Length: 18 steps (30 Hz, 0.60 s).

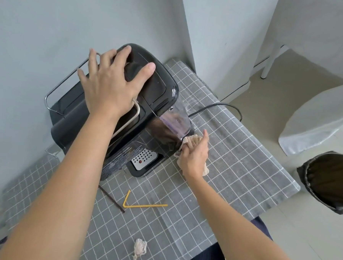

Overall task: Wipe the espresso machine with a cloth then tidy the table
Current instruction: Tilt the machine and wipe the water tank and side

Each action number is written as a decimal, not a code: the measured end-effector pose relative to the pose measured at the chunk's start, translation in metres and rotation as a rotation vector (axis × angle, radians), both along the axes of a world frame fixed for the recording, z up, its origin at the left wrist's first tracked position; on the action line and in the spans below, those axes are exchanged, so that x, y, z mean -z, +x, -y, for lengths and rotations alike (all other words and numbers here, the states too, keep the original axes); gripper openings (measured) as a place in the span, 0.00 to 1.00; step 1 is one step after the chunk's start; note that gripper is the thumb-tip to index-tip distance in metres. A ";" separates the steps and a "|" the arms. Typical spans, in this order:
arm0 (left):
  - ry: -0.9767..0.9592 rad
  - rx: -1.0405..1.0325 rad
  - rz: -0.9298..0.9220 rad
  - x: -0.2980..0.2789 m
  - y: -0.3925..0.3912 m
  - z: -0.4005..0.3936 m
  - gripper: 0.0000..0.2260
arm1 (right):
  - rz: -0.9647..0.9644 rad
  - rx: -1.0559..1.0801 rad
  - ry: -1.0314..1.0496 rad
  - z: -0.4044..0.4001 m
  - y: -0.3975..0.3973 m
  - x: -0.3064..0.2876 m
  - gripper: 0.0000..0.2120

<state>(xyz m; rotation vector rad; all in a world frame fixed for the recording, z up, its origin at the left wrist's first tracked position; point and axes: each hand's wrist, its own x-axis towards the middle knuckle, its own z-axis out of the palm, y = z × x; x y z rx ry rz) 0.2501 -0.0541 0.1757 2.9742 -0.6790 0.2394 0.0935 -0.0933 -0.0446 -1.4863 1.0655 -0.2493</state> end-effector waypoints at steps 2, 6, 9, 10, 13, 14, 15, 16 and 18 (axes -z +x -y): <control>-0.001 -0.006 -0.003 0.000 0.000 0.000 0.36 | 0.025 0.031 0.003 -0.006 0.002 -0.003 0.31; -0.002 -0.016 -0.007 0.000 0.000 0.000 0.36 | -0.014 -0.214 -0.236 -0.020 -0.013 0.008 0.26; -0.001 -0.008 -0.013 -0.001 0.000 0.002 0.37 | -0.122 -0.469 -0.362 0.005 -0.025 0.016 0.23; -0.004 -0.004 -0.013 -0.001 0.000 0.002 0.37 | -0.107 -0.583 -0.411 0.015 -0.030 0.018 0.23; -0.002 0.003 -0.008 -0.001 -0.001 0.001 0.37 | 0.003 -0.608 -0.474 0.032 -0.043 0.014 0.26; 0.001 0.002 -0.008 -0.001 -0.001 0.000 0.37 | 0.018 -0.489 -0.441 0.030 -0.044 0.013 0.27; 0.004 -0.002 -0.006 0.000 -0.001 -0.001 0.37 | 0.024 -0.378 -0.401 0.026 -0.039 0.011 0.29; 0.005 -0.006 -0.004 0.000 -0.001 -0.001 0.37 | 0.009 -0.327 -0.369 0.021 -0.030 0.011 0.29; 0.002 -0.012 -0.013 0.000 0.000 0.000 0.37 | -0.051 -0.335 -0.335 0.005 -0.011 0.011 0.29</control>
